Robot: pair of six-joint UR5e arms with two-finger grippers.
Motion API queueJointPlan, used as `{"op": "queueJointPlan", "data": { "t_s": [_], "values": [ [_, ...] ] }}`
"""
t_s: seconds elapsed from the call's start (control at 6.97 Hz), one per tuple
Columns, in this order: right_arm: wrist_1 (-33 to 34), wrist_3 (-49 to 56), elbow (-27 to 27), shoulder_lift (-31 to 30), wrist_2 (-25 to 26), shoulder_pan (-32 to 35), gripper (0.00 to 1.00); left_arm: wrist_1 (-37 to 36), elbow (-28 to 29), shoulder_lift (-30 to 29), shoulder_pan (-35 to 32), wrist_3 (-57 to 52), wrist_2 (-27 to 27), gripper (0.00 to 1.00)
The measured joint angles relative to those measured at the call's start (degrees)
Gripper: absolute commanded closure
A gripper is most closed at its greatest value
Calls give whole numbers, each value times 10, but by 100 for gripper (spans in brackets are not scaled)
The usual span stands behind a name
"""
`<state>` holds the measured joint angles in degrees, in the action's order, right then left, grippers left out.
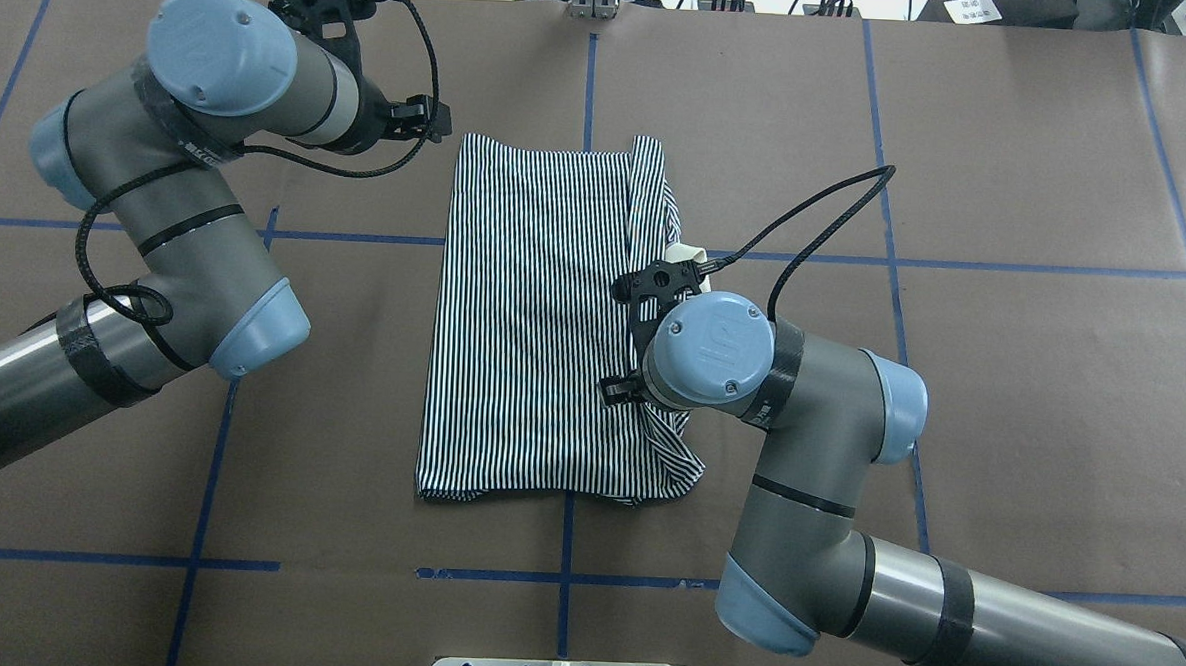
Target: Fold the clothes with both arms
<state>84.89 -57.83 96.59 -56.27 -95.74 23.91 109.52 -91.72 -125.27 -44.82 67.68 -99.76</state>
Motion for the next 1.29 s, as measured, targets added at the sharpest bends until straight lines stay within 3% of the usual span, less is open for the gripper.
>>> {"op": "queueJointPlan", "data": {
  "t_s": [1.29],
  "values": [
    [10, 9, -64, 29, -3, 15, 7, 33, 19, 8, 0, -1, 0, 0]
  ]
}}
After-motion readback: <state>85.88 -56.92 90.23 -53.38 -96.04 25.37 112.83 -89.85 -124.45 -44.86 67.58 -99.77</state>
